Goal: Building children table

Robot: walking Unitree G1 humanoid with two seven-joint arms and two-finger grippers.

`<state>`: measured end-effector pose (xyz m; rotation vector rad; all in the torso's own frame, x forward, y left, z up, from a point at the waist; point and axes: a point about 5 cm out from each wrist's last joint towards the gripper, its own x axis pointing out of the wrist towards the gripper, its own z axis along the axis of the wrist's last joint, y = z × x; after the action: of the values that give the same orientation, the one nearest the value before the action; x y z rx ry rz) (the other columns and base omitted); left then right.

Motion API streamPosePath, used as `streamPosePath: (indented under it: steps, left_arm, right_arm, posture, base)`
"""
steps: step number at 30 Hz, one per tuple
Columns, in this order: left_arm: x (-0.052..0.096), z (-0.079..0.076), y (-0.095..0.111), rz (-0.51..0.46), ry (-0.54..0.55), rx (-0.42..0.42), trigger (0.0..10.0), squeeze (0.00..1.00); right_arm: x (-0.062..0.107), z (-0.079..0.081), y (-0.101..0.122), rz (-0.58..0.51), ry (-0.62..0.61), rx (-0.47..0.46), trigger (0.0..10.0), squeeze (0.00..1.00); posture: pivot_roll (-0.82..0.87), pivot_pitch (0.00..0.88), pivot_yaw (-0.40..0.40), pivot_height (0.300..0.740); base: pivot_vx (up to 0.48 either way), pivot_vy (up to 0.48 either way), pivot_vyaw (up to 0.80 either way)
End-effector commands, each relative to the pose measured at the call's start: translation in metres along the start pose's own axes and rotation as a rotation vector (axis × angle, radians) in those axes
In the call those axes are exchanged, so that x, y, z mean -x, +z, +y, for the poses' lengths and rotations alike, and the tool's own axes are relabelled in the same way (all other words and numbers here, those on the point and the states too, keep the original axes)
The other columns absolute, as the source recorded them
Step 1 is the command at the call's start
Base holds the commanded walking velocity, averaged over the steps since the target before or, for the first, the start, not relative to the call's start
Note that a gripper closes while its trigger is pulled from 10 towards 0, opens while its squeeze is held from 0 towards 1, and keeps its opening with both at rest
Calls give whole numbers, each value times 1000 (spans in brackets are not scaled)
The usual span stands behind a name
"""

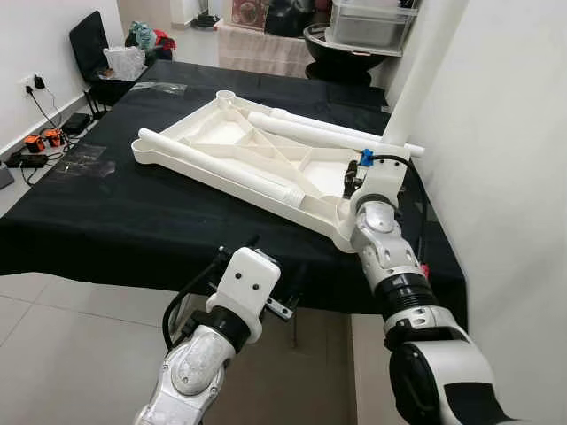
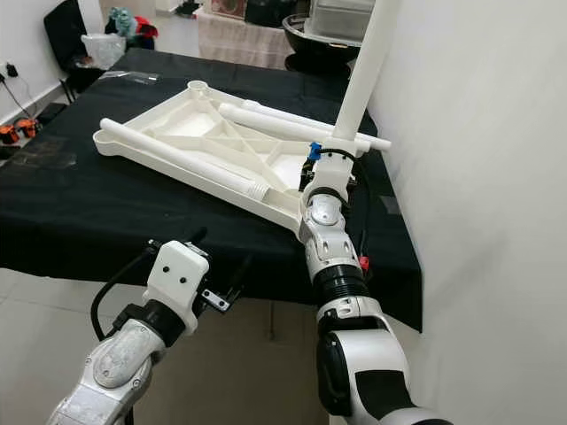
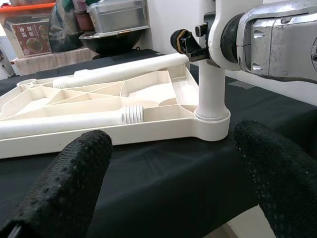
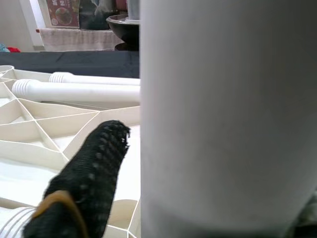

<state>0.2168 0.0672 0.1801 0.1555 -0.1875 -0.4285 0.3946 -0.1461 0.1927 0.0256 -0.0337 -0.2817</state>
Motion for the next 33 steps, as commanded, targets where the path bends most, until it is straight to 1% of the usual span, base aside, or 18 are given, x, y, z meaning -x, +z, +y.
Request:
streamPosePath:
  steps: [1, 2, 4, 5, 8, 10, 11, 14, 18, 19, 20, 21, 22, 24, 28, 31, 32, 33]
  left_arm:
    - [0, -1, -2, 9, -1, -1, 10000, 0]
    - [0, -1, -2, 9, -1, -2, 10000, 0]
    - [0, 0, -2, 9, -2, -2, 10000, 0]
    - [0, 0, -2, 9, -2, -2, 10000, 0]
    - [0, 0, -2, 12, -1, -5, 10000, 0]
    - [0, 0, -2, 12, -1, -5, 10000, 0]
    - [0, 1, -3, 13, -3, -4, 10000, 0]
    - [1, 1, -3, 15, -3, -3, 10000, 0]
    - [0, 0, -3, 14, -9, -3, 10000, 0]
    - [-1, 0, -2, 11, -9, -5, 10000, 0]
    - [-1, 0, -2, 11, -9, -5, 10000, 0]
    - [-1, 2, -1, 8, -5, -8, 10000, 0]
    - [-1, 2, -1, 8, -2, -9, 10000, 0]
    - [-1, 2, -1, 8, -2, -9, 10000, 0]
    - [0, 2, -2, 11, 1, -10, 10000, 0]
    - [0, 2, -2, 10, 2, -10, 10000, 0]
    - [0, 2, -2, 9, 2, -11, 10000, 0]
    - [0, 2, -2, 8, 3, -12, 10000, 0]
  right_arm:
    - [2, -1, -1, -4, 0, -5, 10000, 1000]
    - [3, 3, -1, -6, 37, -16, 10000, 0]
    - [6, 8, -1, -6, 105, -27, 10000, 0]
    - [6, 8, -1, -6, 105, -27, 10000, 0]
    - [15, 12, -8, -5, 191, -17, 10000, 0]
    - [15, 12, -8, -5, 191, -17, 10000, 0]
    - [19, 13, -10, -7, 233, -42, 10000, 0]
    - [20, 13, -11, -12, 247, -31, 10000, 0]
    - [16, 16, -8, -13, 326, -67, 10000, 0]
    - [12, 17, -4, -19, 366, -84, 10000, 0]
    - [12, 17, -4, -19, 366, -84, 10000, 0]
    - [6, 18, 4, -33, 431, -102, 10000, 0]
    - [4, 17, 6, -37, 446, -107, 10000, 0]
    - [4, 17, 6, -37, 446, -107, 10000, 0]
    - [-4, 16, 15, -34, 583, -94, 10000, 0]
    - [-4, 16, 15, -23, 621, -111, 10000, 0]
    - [-4, 17, 16, -17, 658, -120, 10000, 0]
    - [-2, 20, 16, 1, 765, -123, 10000, 0]
  posture:
    - [47, 70, -114, 740]
    - [51, 73, -109, 740]
    - [48, 72, -107, 740]
    - [48, 72, -107, 740]
    - [46, 71, -108, 740]
    - [46, 71, -108, 740]
    - [49, 71, -103, 740]
    - [51, 73, -93, 740]
    - [64, 68, -101, 740]
    - [67, 69, -102, 740]
    - [67, 69, -102, 740]
    - [71, 66, -107, 740]
    - [71, 66, -107, 740]
    - [71, 66, -107, 740]
    - [76, 59, -109, 740]
    - [76, 59, -109, 740]
    - [76, 59, -109, 740]
    - [83, 48, -114, 740]
  base:
    - [0, 0, 0]
    - [0, 0, 0]
    - [0, 0, 0]
    - [0, 0, 0]
    - [0, 0, 0]
    - [0, 0, 0]
    - [0, 0, 0]
    - [0, 0, 0]
    - [0, 0, 0]
    - [0, 0, 0]
    - [0, 0, 0]
    - [0, 0, 0]
    - [0, 0, 0]
    - [0, 0, 0]
    - [0, 0, 0]
    - [0, 0, 0]
    - [0, 0, 0]
    - [0, 0, 0]
